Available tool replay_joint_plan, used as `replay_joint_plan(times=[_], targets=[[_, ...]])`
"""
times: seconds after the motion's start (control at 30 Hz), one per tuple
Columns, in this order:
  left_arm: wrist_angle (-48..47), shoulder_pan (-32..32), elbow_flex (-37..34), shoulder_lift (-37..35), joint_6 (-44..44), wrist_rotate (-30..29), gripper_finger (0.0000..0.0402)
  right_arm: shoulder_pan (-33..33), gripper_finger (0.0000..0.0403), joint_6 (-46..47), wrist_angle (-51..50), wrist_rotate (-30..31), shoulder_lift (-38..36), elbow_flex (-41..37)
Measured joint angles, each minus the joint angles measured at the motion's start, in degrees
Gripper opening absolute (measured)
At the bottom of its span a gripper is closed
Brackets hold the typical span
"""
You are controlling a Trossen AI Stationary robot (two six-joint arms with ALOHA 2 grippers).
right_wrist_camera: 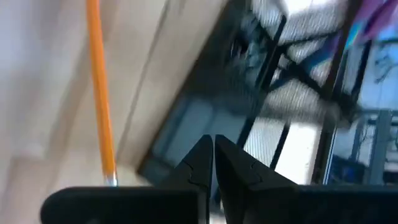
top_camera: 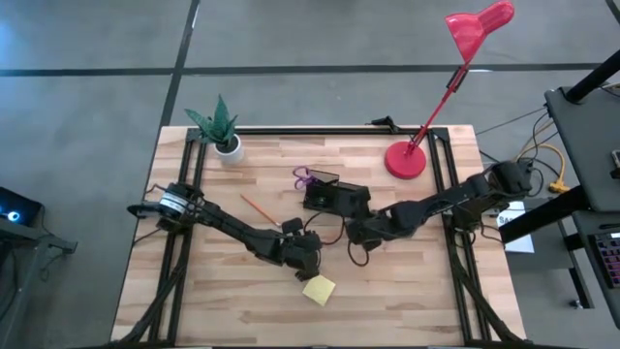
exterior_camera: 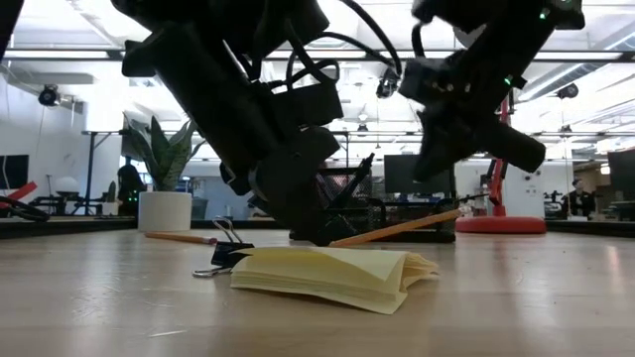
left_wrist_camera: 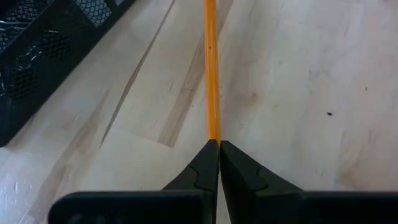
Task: Pick and place office supplies into organizer
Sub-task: Put the bottom orange pencil into the black desk organizer
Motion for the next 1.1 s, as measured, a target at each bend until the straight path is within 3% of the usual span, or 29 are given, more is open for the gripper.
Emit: replay_joint_plan(times=[0.07,0.2,0.3,0.67,0.93,1.1], targets=[[-0.03,0.00,-0.03,0.00,0.01,0.02,0.0000,-0.80,0.0010,1.37,-4.41,-2.23,-0.45,0.02],[0.11,0.00,-0.72,0.02,0.01,-0.18,0.0000,-1.55,0.0028,5.08,-7.93,-16.32,-1.18,0.02],[0.47,-0.04,-1.71,0.04,0.01,-0.79,0.0000,-0.91,0.0055,4.46,-7.92,-21.22,-1.36,0.34],[2.88,-0.17,-3.74,0.09,-1.52,-1.80,0.0000,-1.06,0.0143,-3.04,-1.50,-21.68,-0.42,1.20],[3.69,-0.20,-4.12,0.09,-1.40,-2.33,0.0000,-3.76,0.0151,-3.25,-1.77,-22.43,6.48,1.65],[4.10,-0.31,-4.60,0.09,-1.34,-2.41,0.0000,-4.28,0.0146,-2.94,-3.92,-22.02,6.33,4.63]])
